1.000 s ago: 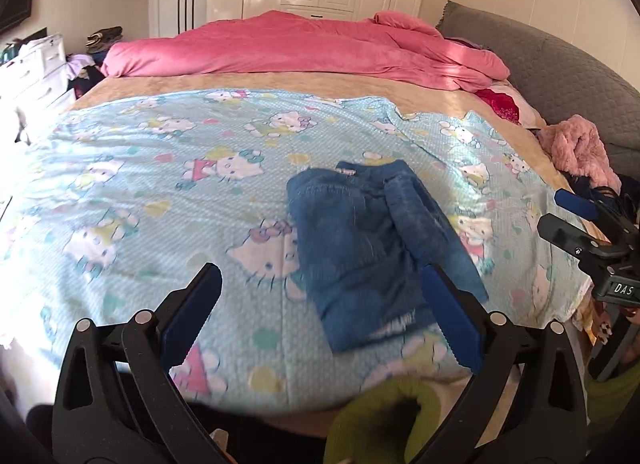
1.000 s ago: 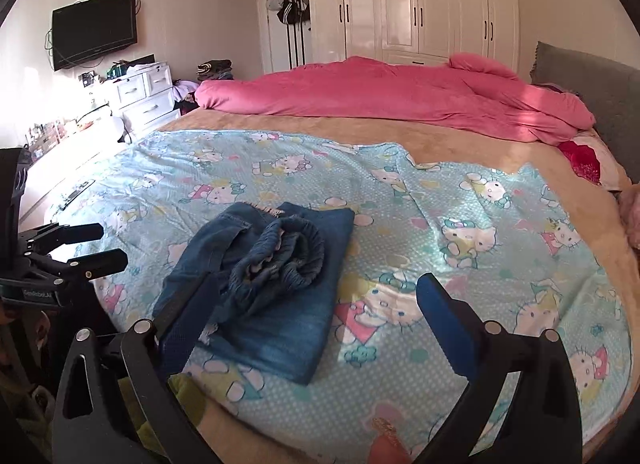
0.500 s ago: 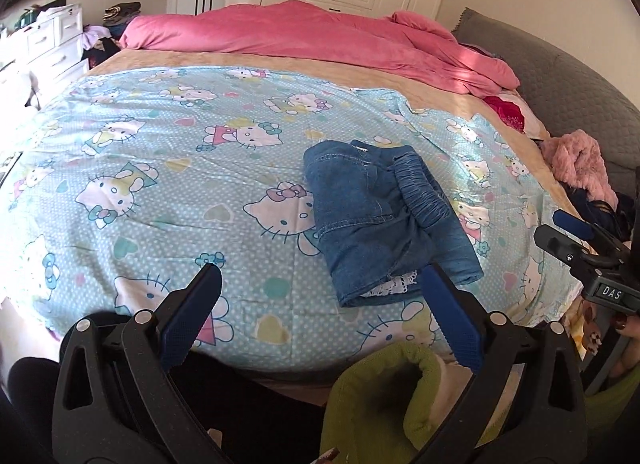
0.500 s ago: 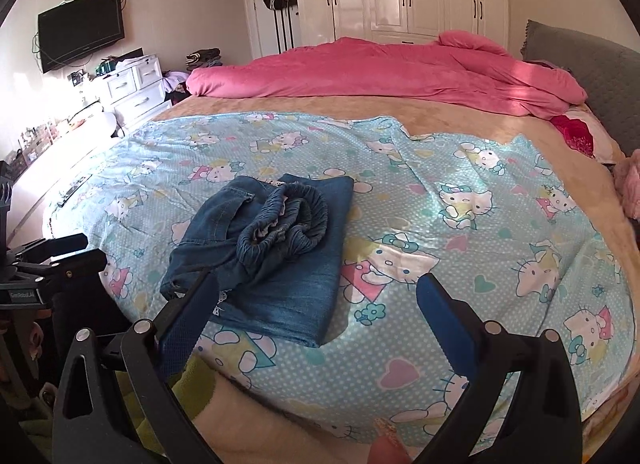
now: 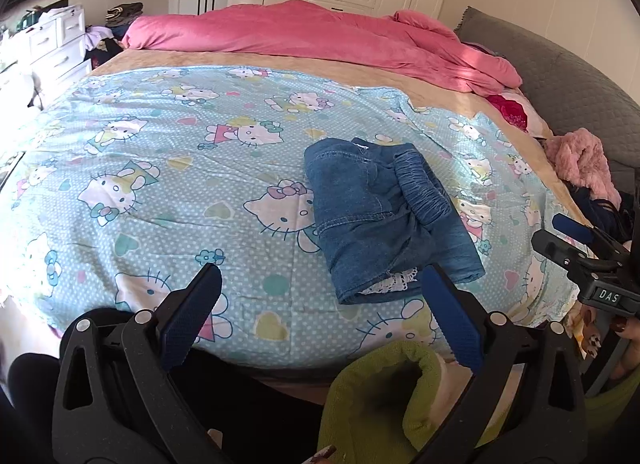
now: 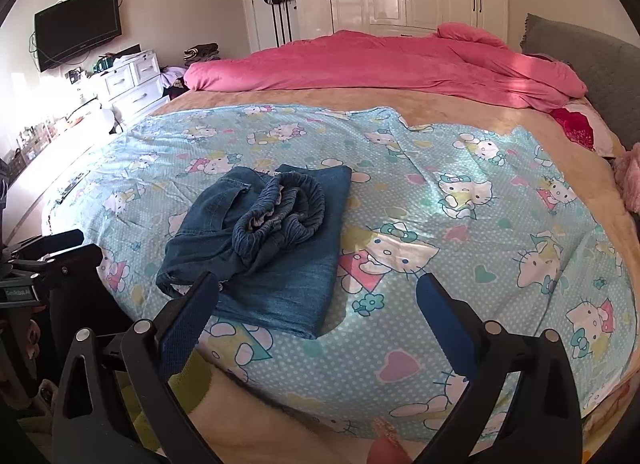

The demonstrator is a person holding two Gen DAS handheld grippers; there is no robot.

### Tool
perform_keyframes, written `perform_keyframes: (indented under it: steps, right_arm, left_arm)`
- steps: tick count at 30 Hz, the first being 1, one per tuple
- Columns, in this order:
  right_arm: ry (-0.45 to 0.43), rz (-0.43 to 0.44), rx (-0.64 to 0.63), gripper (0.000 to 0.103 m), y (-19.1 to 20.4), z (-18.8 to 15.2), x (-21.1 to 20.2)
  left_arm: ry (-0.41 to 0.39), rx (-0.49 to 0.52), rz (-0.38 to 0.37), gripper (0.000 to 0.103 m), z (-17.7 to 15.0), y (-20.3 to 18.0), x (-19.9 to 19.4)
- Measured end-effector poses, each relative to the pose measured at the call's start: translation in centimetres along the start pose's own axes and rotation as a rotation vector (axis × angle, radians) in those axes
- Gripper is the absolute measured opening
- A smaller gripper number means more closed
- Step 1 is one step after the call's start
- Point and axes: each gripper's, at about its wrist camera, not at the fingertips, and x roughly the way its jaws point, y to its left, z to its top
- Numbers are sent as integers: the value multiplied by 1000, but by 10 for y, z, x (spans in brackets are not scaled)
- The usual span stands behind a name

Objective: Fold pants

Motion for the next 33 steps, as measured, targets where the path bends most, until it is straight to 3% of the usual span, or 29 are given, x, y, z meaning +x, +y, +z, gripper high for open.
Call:
perform_keyframes:
  steps: [33]
  right_arm:
    - [20, -17, 11, 98, -3, -4, 5]
  left_arm:
    - [20, -10, 21, 94, -3, -3, 2]
